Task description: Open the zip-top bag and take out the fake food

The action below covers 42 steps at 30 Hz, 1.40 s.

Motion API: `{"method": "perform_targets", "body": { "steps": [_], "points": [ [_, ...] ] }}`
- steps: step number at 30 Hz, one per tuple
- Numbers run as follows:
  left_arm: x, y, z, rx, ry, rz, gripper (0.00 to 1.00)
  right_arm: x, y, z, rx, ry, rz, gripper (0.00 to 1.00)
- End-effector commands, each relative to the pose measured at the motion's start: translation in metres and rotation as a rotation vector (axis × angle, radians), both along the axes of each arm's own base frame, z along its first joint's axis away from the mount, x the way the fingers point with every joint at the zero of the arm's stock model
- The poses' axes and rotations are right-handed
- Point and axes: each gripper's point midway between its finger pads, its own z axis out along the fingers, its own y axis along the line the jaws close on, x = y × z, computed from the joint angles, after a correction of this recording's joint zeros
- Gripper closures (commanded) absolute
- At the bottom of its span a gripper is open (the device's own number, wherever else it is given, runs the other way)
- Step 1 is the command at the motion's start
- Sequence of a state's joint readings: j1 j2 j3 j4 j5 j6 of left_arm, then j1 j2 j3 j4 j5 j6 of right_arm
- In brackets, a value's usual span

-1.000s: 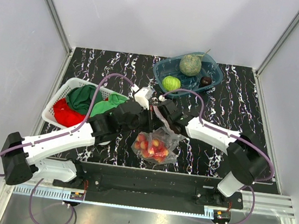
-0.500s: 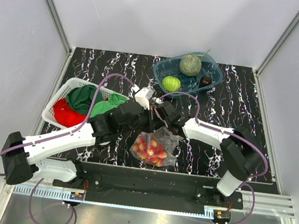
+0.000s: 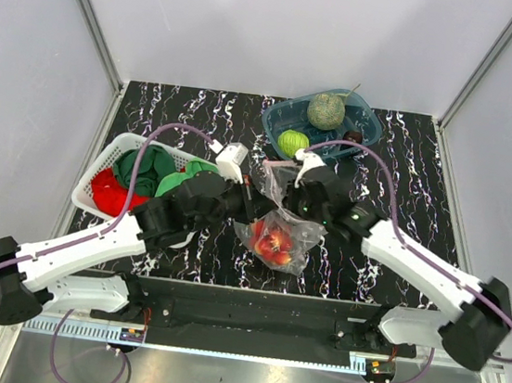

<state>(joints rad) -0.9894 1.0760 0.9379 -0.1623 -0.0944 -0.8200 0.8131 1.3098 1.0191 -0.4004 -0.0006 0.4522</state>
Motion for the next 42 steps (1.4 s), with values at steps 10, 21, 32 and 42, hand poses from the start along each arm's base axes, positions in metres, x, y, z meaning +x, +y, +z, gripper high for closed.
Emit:
{"method": "perform_targets", "body": {
  "steps": [10,21,32,42],
  "points": [
    [0.002,0.003,0.031,-0.047,-0.073,0.009,0.82,0.005,-0.020,0.075,0.018,-0.250,0.044,1.00],
    [-0.008,0.064,-0.020,0.031,-0.062,0.128,0.01,-0.001,-0.031,0.098,0.139,-0.217,0.065,1.00],
    [0.005,0.066,-0.076,-0.034,0.091,0.165,0.01,-0.011,-0.041,0.109,0.252,-0.167,0.115,1.00],
    [0.018,0.048,-0.075,-0.193,0.100,0.101,0.69,-0.016,-0.041,0.115,0.280,-0.157,0.115,1.00]
  ]
}}
